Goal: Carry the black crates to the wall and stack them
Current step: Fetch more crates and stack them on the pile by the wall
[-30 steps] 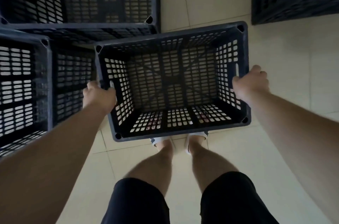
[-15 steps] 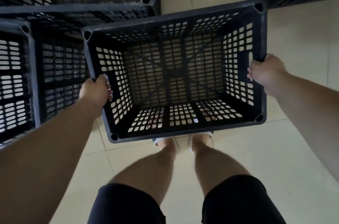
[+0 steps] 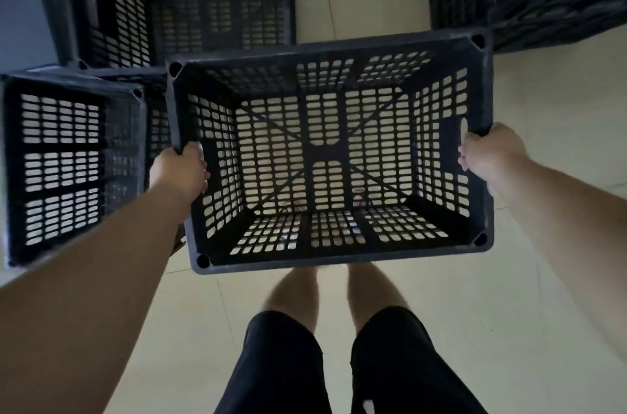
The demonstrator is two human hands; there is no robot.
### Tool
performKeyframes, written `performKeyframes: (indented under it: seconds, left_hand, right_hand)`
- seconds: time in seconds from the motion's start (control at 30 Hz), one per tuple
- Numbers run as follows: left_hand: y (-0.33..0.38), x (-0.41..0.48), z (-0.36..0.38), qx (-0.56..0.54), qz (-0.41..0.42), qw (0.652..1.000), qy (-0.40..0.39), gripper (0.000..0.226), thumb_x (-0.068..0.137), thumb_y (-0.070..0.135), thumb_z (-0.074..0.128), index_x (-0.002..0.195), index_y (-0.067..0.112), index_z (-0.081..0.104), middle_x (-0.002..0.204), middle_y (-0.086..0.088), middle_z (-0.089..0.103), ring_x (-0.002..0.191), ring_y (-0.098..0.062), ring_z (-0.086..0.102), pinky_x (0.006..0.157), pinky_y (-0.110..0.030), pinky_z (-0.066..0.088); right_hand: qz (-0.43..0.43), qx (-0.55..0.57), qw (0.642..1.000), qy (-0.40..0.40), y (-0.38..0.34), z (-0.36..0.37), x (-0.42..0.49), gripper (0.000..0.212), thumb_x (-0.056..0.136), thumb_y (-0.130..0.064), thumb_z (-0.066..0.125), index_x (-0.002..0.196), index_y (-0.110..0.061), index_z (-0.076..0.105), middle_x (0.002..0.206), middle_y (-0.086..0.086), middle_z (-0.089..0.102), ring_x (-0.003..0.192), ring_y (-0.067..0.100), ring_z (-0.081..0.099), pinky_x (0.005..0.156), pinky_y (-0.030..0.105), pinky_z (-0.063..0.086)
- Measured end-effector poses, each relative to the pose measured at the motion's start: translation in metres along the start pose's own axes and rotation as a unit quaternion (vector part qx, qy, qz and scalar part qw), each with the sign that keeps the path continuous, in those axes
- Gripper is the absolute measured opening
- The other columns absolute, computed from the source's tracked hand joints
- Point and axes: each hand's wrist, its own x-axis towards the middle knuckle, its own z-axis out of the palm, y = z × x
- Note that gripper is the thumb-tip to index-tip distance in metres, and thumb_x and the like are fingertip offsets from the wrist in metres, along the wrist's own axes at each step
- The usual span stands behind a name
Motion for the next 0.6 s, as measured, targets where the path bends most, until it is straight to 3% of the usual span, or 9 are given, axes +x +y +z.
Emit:
performKeyframes:
  seconds: [0.1,0.17,0.23,0.3,0.4,0.5,0.6]
  left_hand:
    - [0.016,-0.046,-0.034,0.002,-0.005,1.0,0.007,0.026,0.099,0.034,0.048,0.1,0.012,0.06,0.079,-0.007,0.063,0.066,-0.023,0.058,0.066,-0.035,0.051]
    - [0.026,-0.08,-0.058,0.009,-0.006,1.0,0.011,0.028,0.1,0.035,0.047,0.098,0.011,0.06,0.076,-0.007,0.064,0.062,-0.024,0.058,0.064,-0.033,0.05]
    - [0.034,-0.112,-0.083,0.017,-0.009,1.0,0.013,0.032,0.1,0.038,0.047,0.099,0.01,0.062,0.077,-0.007,0.066,0.065,-0.026,0.062,0.071,-0.038,0.055]
    - [0.041,-0.145,-0.11,0.028,-0.005,1.0,0.009,0.035,0.099,0.041,0.047,0.099,0.01,0.064,0.08,-0.008,0.069,0.071,-0.028,0.065,0.081,-0.044,0.059]
    - [0.048,-0.186,-0.152,0.029,-0.004,0.999,0.014,0.04,0.091,0.045,0.047,0.097,0.011,0.067,0.083,-0.01,0.073,0.074,-0.032,0.069,0.083,-0.049,0.061]
    - [0.052,-0.218,-0.185,-0.001,0.001,1.0,0.016,0.035,0.086,0.041,0.05,0.089,0.01,0.067,0.074,-0.008,0.071,0.065,-0.03,0.065,0.075,-0.043,0.061]
    - [0.055,-0.248,-0.208,-0.04,0.007,0.999,0.015,0.026,0.085,0.033,0.051,0.084,0.011,0.065,0.066,-0.008,0.064,0.055,-0.026,0.056,0.062,-0.038,0.05]
  right_hand:
    - [0.009,0.029,0.999,0.009,-0.005,-0.039,-0.037,0.014,0.096,-0.029,0.053,0.089,-0.018,0.057,0.113,0.019,0.071,0.099,0.038,0.07,0.088,0.047,0.059]
    - [0.02,0.04,0.999,0.011,0.0,-0.065,-0.054,0.032,0.089,-0.039,0.051,0.107,-0.014,0.06,0.114,0.017,0.071,0.103,0.041,0.071,0.092,0.051,0.059]
    - [0.015,0.037,0.999,0.014,0.003,-0.091,-0.074,0.043,0.084,-0.041,0.051,0.113,-0.011,0.062,0.112,0.017,0.072,0.102,0.043,0.071,0.092,0.054,0.059]
    - [0.008,0.038,0.999,0.021,-0.006,-0.119,-0.115,0.042,0.086,-0.039,0.052,0.114,-0.01,0.063,0.109,0.018,0.072,0.099,0.043,0.072,0.089,0.054,0.061]
    - [-0.012,0.031,0.999,0.015,-0.018,-0.155,-0.173,0.037,0.091,-0.034,0.052,0.117,-0.009,0.062,0.109,0.019,0.071,0.094,0.039,0.072,0.088,0.054,0.061]
    - [-0.054,-0.004,0.999,0.01,-0.029,-0.187,-0.214,0.031,0.095,-0.026,0.053,0.111,-0.003,0.065,0.11,0.024,0.071,0.099,0.043,0.07,0.091,0.054,0.059]
    - [-0.099,-0.021,0.995,0.008,-0.044,-0.217,-0.247,0.018,0.096,-0.02,0.053,0.098,-0.006,0.064,0.109,0.027,0.071,0.104,0.046,0.069,0.092,0.056,0.058]
